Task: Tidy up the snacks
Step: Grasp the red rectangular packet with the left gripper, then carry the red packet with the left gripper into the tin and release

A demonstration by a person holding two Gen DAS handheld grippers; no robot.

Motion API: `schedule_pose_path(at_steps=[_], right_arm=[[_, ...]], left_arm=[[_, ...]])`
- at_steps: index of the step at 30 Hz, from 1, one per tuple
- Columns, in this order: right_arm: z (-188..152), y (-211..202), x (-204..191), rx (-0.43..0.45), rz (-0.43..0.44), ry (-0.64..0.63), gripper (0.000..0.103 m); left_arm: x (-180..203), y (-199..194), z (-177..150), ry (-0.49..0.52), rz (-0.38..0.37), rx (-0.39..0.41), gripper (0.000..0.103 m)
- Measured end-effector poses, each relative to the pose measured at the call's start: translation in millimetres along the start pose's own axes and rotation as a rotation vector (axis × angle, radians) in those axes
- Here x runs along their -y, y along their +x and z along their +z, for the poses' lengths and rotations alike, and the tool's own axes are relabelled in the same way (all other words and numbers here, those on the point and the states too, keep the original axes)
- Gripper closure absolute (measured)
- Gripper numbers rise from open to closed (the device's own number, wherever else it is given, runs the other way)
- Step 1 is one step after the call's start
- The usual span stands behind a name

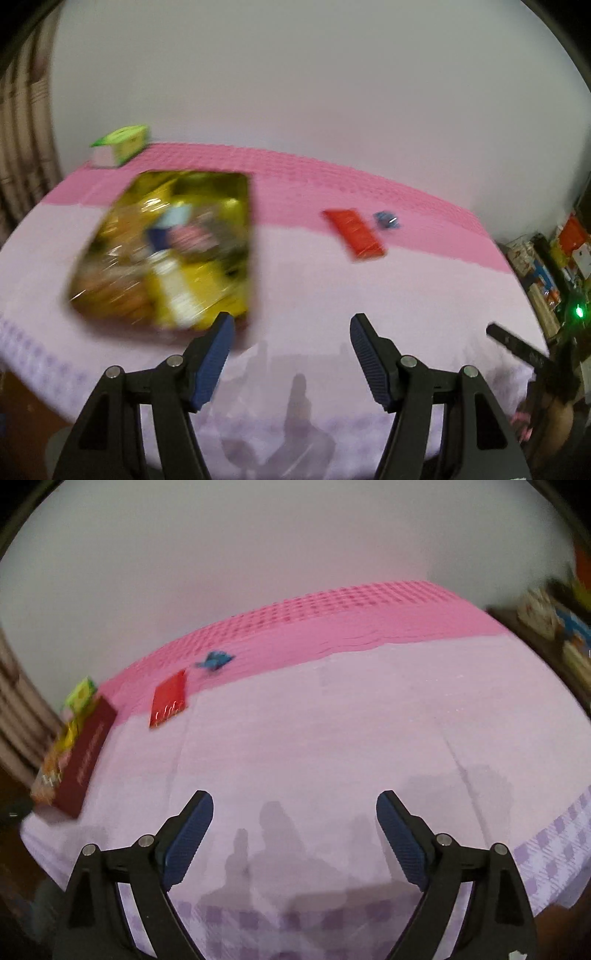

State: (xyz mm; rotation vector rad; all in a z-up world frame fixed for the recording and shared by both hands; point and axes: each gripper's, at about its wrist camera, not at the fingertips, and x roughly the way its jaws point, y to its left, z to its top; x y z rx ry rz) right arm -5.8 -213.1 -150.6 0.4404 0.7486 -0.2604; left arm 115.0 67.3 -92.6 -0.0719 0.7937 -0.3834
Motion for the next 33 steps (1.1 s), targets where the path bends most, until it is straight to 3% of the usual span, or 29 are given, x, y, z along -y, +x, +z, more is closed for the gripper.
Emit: schedule_pose_path(at_steps=[6,14,18,27,29,33], right_arm=[[30,-36,-7,0.132,0.087,-0.019,0.008],[39,-61,-8,0.172,0.172,0.010,0.005],[42,-67,-8,0.181,0.199,0.019,0.004],[42,-60,-2,0.161,0.216,0.047,0.003],[43,-57,-1,0.151,0.215,0.054,0.003],[44,-56,0,0.153,0.209,0.057,0.003]], left_arm=[[73,85,42,0.025,-0.010,-0.052,0.037],[121,181,67,0.113,0.191,-0.117,0.037],[123,208,77,0.096,0.268,-0.135,0.036],[104,232,92,-0.010,0.263,-0.160,0.037],[105,231,95,0.020,0.249,-0.159,0.055],[112,227,95,0.100,0.210,-0.188,0.057]])
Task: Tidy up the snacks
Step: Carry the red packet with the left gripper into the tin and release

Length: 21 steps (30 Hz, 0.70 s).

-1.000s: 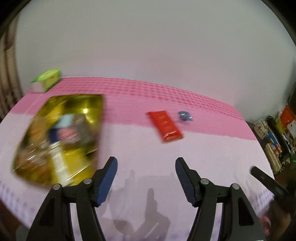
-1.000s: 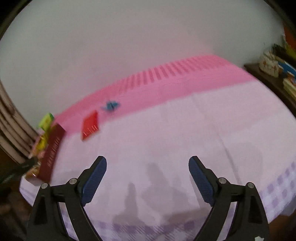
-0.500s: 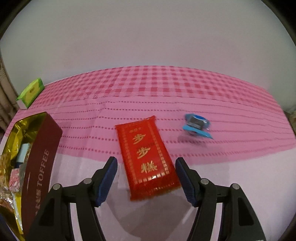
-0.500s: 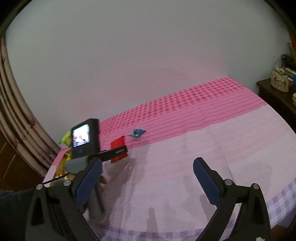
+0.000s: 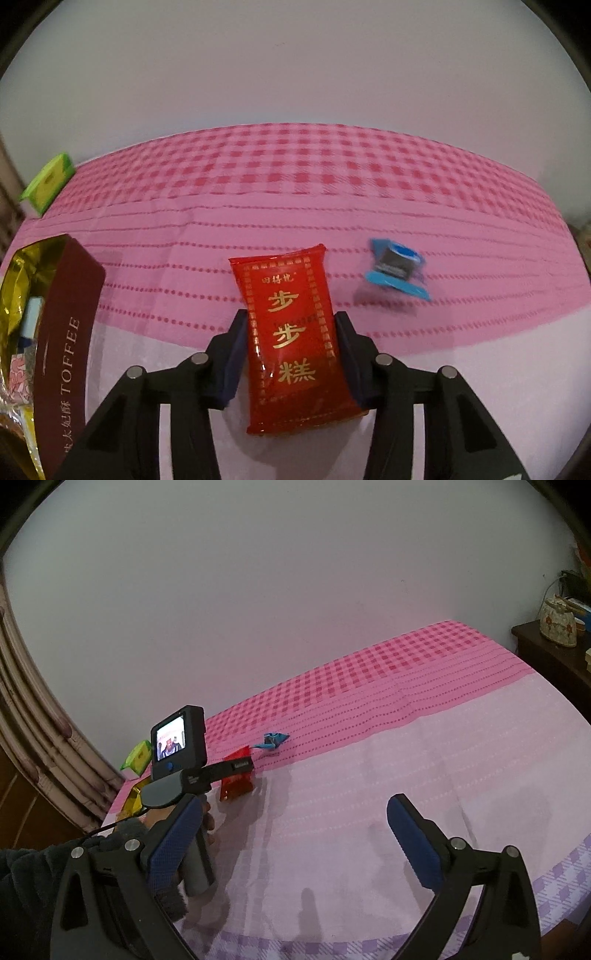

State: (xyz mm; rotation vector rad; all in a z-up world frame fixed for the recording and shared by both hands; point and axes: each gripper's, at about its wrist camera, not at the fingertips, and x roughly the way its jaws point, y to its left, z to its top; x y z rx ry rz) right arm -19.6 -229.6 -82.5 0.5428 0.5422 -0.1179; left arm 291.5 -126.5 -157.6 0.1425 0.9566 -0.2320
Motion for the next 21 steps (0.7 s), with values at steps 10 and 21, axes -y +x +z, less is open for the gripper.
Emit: schedule_pose_path(at_steps=[10,21], right_arm=[[-7,2,-15,-0.016,-0.006,-0.055,0.003],[-16,5,-28,-0.044,-0.012,-0.111,0.003]], left_arm=[[-6,-68,-14,0.110,-0.015,0.084,0.058],[-80,-126,-3,0.059,0.069,0.168,0.058]])
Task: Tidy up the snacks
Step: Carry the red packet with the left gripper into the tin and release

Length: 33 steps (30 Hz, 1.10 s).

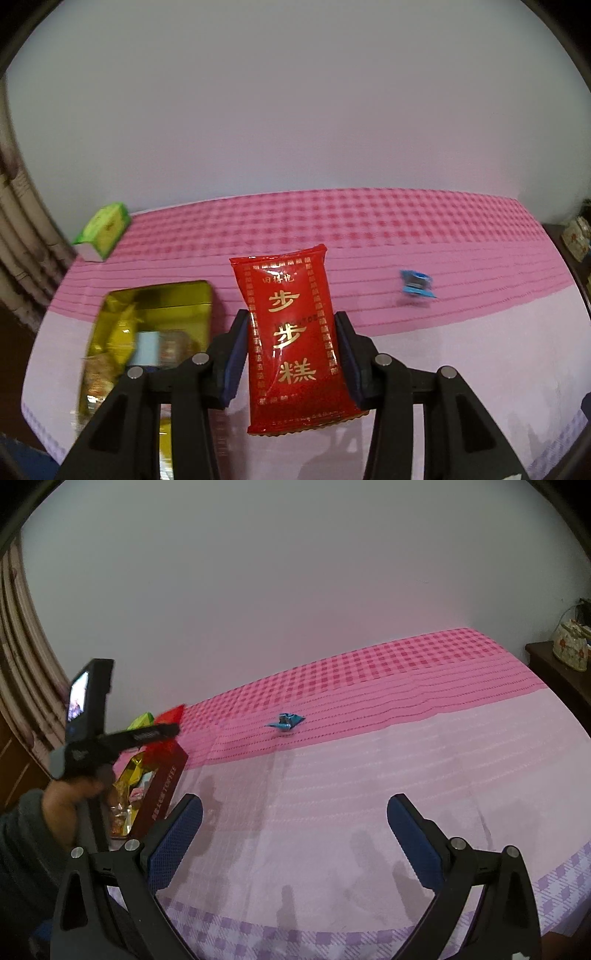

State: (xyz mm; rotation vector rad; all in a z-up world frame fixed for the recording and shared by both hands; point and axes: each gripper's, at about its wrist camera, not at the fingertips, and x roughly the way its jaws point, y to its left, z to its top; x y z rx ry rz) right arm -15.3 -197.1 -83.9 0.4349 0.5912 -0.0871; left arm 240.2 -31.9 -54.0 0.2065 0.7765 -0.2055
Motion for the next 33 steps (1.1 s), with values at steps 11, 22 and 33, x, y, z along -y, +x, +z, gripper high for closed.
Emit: schedule_pose_path(at_steps=[11,22,33], right_arm=[[-1,2,-5,-0.016,0.022,-0.008,0.003],[-1,3,-6,-0.026,0.026,-0.004,0.002],[-3,7,-8,-0.044,0.028,-0.007,0.002]], left_arm=[[-60,-26,8,-0.030,0.104,0.027,0.058],[-94,-18,3,-0.028,0.161,-0.012,0.058],[-164,-5,-37,-0.078,0.208,-0.082,0.058]])
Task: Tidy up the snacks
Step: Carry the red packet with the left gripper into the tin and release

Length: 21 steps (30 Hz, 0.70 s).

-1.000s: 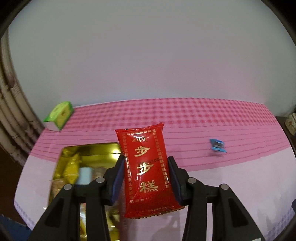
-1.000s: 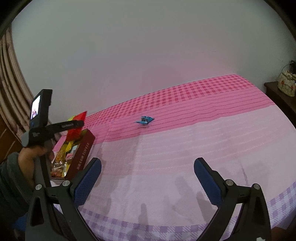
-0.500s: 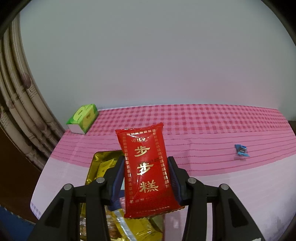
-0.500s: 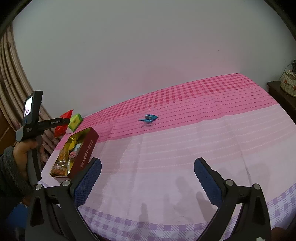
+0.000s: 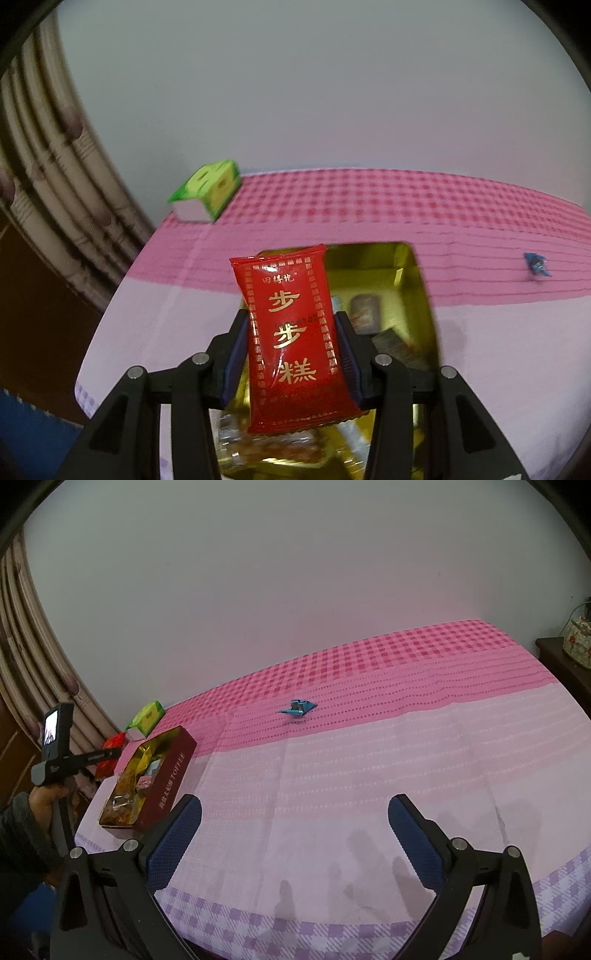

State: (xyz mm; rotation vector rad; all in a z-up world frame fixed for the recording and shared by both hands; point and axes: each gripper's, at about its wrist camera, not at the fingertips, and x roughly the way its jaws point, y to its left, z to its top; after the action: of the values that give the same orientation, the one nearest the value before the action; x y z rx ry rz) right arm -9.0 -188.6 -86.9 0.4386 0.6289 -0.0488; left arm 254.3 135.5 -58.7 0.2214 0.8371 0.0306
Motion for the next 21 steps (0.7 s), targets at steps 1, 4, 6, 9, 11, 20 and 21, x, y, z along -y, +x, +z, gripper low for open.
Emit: schedule_pose_path(at_steps=[1,4,6,9,11,20,21], right_arm=[[0,0,0,-0.001,0.000,0.000,0.002],[-2,1,-1,-0.010,-0.008,-0.004,0.002],[-3,3,-2,-0.016,-0.013,-0.007,0.002],[-6,9,-3,-0.032,-0.023,-0.015,0.002],[-7,12,-3,-0.041,-0.030,-0.019,0.002],[-17,31,-1,-0.090,-0.048,-0.029,0.002],[-18,34,-1,-0.099,-0.049,-0.031,0.002]], left_arm=[[-8,2,-4,-0.009,-0.002,-0.007,0.057],[-17,5,-11,-0.008,-0.007,-0.019,0.058],[-20,6,-16,0.000,-0.012,-0.025,0.058],[-25,1,-27,-0.030,-0.044,-0.028,0.058],[-28,-3,-37,-0.037,-0.071,-0.022,0.058],[-28,7,-69,-0.005,-0.101,-0.054,0.058],[-28,13,-69,-0.013,-0.105,-0.064,0.058]])
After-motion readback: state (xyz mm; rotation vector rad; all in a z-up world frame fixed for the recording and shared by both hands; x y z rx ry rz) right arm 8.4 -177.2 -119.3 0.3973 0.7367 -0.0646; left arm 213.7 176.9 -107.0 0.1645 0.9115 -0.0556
